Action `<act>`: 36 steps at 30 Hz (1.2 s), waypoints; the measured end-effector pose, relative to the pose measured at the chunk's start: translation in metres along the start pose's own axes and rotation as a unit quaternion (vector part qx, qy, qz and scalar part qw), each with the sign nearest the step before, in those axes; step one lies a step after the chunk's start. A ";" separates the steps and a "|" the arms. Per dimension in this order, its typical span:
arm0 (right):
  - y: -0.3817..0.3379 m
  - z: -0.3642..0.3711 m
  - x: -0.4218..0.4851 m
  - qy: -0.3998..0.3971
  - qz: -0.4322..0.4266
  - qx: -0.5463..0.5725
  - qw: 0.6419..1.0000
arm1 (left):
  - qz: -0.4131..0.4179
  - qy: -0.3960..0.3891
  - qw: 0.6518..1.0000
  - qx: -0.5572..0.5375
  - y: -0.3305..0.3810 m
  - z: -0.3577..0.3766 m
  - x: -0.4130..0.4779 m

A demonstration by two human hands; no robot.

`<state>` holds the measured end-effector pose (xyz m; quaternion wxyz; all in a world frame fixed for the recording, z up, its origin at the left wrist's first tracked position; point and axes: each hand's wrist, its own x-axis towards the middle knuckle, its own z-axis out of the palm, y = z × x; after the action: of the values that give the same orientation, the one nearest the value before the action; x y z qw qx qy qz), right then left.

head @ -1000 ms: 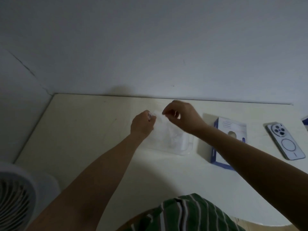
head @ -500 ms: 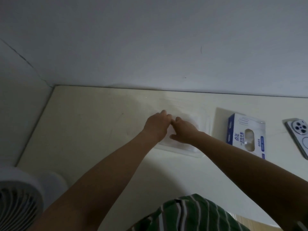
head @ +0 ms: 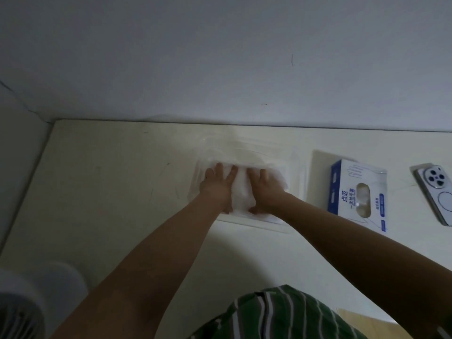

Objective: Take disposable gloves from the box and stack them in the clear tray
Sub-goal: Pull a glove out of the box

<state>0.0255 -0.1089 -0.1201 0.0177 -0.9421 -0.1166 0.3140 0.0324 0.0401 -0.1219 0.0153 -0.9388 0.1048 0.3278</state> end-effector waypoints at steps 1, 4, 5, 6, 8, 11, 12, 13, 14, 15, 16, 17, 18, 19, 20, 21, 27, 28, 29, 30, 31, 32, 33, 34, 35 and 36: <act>-0.001 0.000 0.000 -0.002 -0.004 -0.009 1.000 | -0.002 0.001 1.000 0.003 0.001 0.000 0.000; -0.002 -0.001 -0.002 -0.007 -0.011 -0.018 1.000 | -0.008 -0.001 1.000 0.008 0.004 -0.002 0.000; -0.002 -0.002 -0.004 -0.011 -0.009 -0.006 1.000 | -0.009 -0.006 1.000 0.011 0.005 -0.003 -0.001; -0.001 -0.005 -0.007 -0.016 -0.007 0.011 1.000 | -0.008 -0.012 1.000 0.013 0.005 -0.006 -0.002; -0.001 -0.012 -0.015 -0.025 -0.009 0.035 0.999 | -0.011 -0.025 1.000 -0.014 0.006 -0.012 -0.006; 0.003 -0.031 -0.027 0.054 -0.047 0.067 0.995 | -0.034 0.047 0.997 -0.045 0.008 -0.027 -0.017; 0.007 -0.040 -0.034 0.102 -0.066 0.084 0.989 | -0.038 0.104 0.993 -0.038 0.013 -0.033 -0.022; 0.011 -0.050 -0.039 0.144 -0.081 0.103 0.981 | -0.039 0.162 0.985 -0.035 0.017 -0.039 -0.025; 0.015 -0.060 -0.045 0.179 -0.088 0.123 0.972 | -0.035 0.216 0.975 -0.046 0.023 -0.046 -0.028; 0.022 -0.069 -0.050 0.210 -0.088 0.147 0.963 | -0.025 0.260 0.963 -0.065 0.032 -0.053 -0.030; 0.031 -0.076 -0.057 0.236 -0.081 0.172 0.953 | -0.011 0.291 0.953 -0.085 0.043 -0.062 -0.032; 0.040 -0.081 -0.061 0.259 -0.071 0.194 0.944 | 0.004 0.310 0.945 -0.106 0.054 -0.070 -0.034; 0.055 -0.084 -0.069 0.278 -0.054 0.208 0.936 | 0.024 0.325 0.937 -0.125 0.071 -0.079 -0.035; 0.071 -0.084 -0.076 0.293 -0.033 0.216 0.931 | 0.045 0.335 0.930 -0.141 0.088 -0.086 -0.036; 0.086 -0.082 -0.081 0.301 -0.012 0.221 0.927 | 0.067 0.338 0.925 -0.157 0.103 -0.091 -0.036; 0.102 -0.077 -0.086 0.304 0.008 0.227 0.925 | 0.089 0.338 0.921 -0.172 0.119 -0.094 -0.037; 0.195 -0.019 -0.117 0.231 0.134 0.201 0.943 | 0.203 0.166 0.941 -0.215 0.210 -0.081 -0.022; 0.202 -0.008 -0.119 0.209 0.144 0.192 0.948 | 0.208 0.127 0.948 -0.203 0.217 -0.074 -0.018; 0.210 0.002 -0.122 0.191 0.149 0.183 0.953 | 0.213 0.095 0.954 -0.187 0.228 -0.068 -0.014; 0.214 0.011 -0.122 0.180 0.145 0.173 0.958 | 0.212 0.073 0.959 -0.172 0.234 -0.061 -0.011; 0.216 0.018 -0.122 0.177 0.140 0.158 0.961 | 0.209 0.057 0.963 -0.162 0.240 -0.054 -0.007; 0.219 0.023 -0.121 0.176 0.138 0.142 0.964 | 0.203 0.046 0.965 -0.157 0.247 -0.048 -0.004; 0.219 0.027 -0.119 0.179 0.139 0.124 0.966 | 0.196 0.041 0.968 -0.152 0.250 -0.043 -0.001; 0.220 0.031 -0.117 0.180 0.140 0.106 0.968 | 0.190 0.039 0.970 -0.149 0.253 -0.039 0.002; 0.221 0.033 -0.115 0.182 0.140 0.091 0.969 | 0.184 0.040 0.971 -0.150 0.255 -0.036 0.005; 0.222 0.035 -0.113 0.186 0.137 0.075 0.970 | 0.179 0.042 0.971 -0.156 0.257 -0.033 0.007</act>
<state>-0.0366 -0.3523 -0.1058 0.0665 -0.9870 0.0424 0.1402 0.0050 -0.2154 -0.0899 -0.1943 -0.9085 0.2190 0.2981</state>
